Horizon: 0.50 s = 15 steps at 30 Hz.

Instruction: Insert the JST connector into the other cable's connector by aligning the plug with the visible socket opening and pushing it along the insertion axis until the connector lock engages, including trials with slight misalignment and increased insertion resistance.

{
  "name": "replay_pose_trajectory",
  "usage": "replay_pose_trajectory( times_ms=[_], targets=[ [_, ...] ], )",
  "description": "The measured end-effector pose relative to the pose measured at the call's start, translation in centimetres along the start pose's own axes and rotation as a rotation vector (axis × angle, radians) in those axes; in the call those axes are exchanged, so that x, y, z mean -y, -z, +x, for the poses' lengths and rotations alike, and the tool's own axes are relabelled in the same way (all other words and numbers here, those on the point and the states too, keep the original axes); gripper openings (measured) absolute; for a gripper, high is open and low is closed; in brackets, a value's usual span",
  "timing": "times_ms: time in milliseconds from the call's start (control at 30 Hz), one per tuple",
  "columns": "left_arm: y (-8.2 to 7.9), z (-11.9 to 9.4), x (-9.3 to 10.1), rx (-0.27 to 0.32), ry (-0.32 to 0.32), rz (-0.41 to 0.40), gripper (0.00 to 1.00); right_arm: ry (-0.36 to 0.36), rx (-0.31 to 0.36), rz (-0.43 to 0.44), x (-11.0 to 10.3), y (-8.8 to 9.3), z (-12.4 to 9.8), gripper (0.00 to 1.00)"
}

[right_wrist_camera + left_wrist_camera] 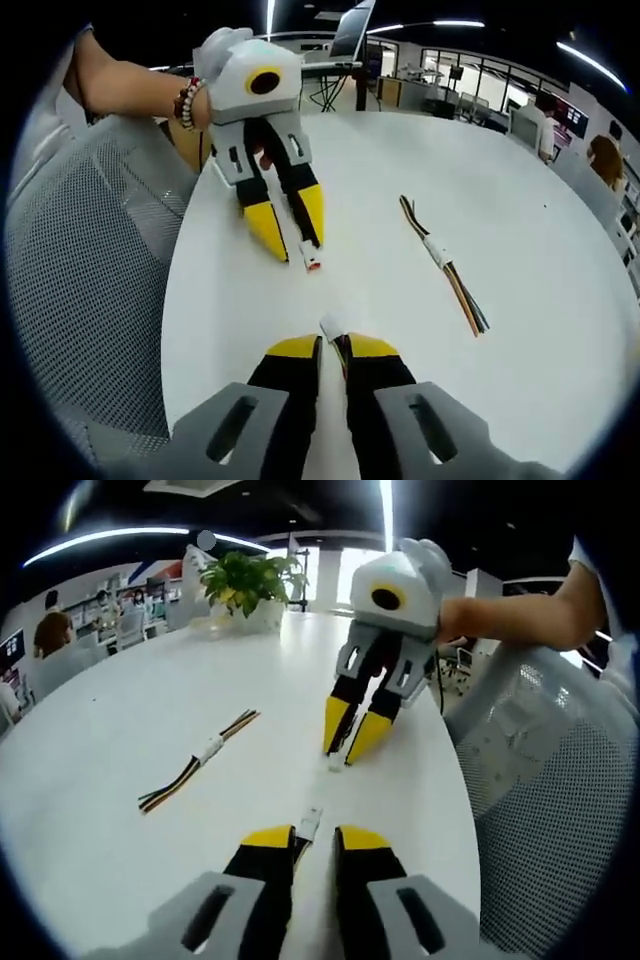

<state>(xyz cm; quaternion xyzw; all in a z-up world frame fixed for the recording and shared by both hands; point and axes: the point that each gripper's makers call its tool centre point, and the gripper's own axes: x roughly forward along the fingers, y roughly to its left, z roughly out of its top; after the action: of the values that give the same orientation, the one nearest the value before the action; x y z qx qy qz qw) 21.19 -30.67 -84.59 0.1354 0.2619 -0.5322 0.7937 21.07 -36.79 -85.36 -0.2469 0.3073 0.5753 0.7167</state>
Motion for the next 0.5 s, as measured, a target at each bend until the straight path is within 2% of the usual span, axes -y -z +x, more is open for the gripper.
replay_pose_trajectory(
  times_ms=[67,400,500],
  targets=[
    [0.05,0.13,-0.27,-0.001,-0.001,0.004,0.01,-0.005,0.006,0.003,-0.13,-0.08,0.05,0.05],
    [-0.02,0.41,-0.29,-0.008,0.01,0.055,0.0,-0.025,0.015,0.013,-0.5,-0.2,0.24,0.04],
    [-0.04,0.39,-0.11,-0.03,0.011,0.11,0.0,-0.01,0.019,0.016,-0.24,-0.43,0.08,0.04]
  ],
)
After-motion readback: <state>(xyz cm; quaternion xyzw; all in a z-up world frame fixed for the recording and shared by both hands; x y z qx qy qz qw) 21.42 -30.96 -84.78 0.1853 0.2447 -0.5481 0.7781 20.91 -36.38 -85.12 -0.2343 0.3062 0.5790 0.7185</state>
